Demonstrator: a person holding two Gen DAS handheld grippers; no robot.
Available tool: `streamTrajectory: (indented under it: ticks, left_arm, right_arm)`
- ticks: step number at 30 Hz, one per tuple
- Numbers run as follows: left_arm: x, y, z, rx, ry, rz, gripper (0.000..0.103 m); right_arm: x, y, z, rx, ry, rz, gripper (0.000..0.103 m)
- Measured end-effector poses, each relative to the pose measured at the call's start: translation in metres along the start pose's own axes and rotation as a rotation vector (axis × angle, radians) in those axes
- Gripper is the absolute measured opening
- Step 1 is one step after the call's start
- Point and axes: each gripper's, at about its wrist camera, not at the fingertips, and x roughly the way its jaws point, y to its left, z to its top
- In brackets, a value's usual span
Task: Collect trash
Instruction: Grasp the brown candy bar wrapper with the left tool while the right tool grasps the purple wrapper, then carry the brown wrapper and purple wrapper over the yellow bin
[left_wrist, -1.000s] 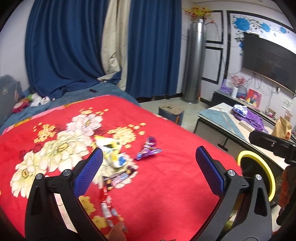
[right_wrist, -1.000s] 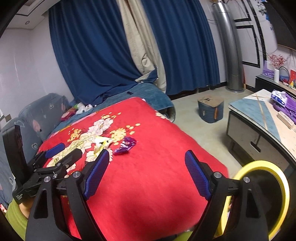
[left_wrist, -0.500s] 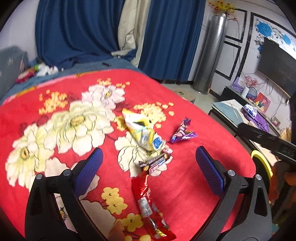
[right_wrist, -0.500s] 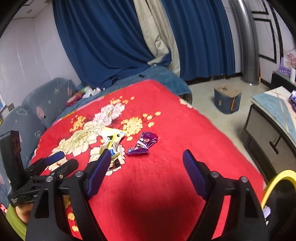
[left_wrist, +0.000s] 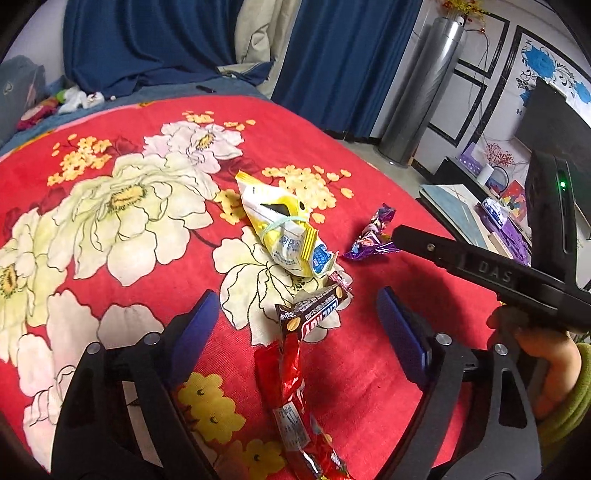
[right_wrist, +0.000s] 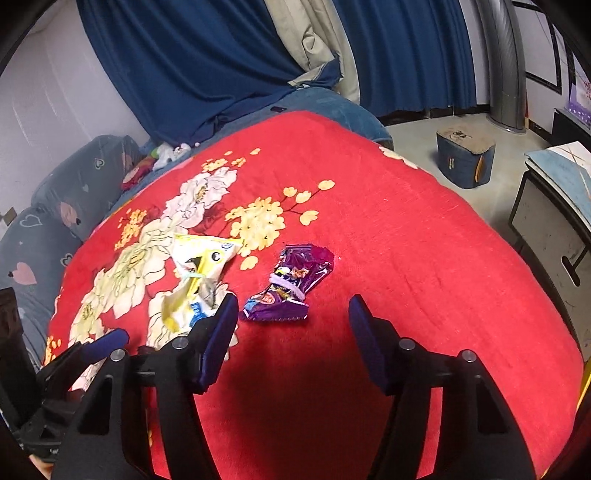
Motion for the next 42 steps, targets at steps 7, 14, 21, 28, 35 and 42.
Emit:
streamTrajectory:
  ticks: [7, 14, 21, 28, 35, 42]
  left_arm:
    - [0.015, 0.001, -0.002, -0.01, 0.059, 0.0, 0.065]
    - [0.018, -0.002, -0.003, 0.003, 0.061, 0.0, 0.04]
    - [0.022, -0.011, -0.003, 0.043, 0.076, 0.008, 0.032]
    - [0.018, -0.032, -0.005, 0.124, 0.07, 0.013, 0.012]
    - [0.008, -0.051, -0.005, 0.157, 0.045, -0.025, 0.008]
    - [-0.008, -0.073, -0.001, 0.176, 0.0, -0.082, 0.008]
  right_arm:
    - [0.029, -0.009, 0.004, 0.067, 0.059, 0.041, 0.033]
    - [0.019, -0.014, -0.008, 0.066, 0.043, 0.062, 0.021]
    - [-0.009, -0.026, -0.019, 0.062, 0.017, 0.048, 0.02]
    - [-0.038, -0.035, -0.031, 0.074, -0.024, 0.051, 0.02]
    - [-0.064, -0.04, -0.042, 0.066, -0.058, 0.051, 0.02]
    - [-0.089, -0.037, -0.051, 0.016, -0.098, 0.041, 0.02]
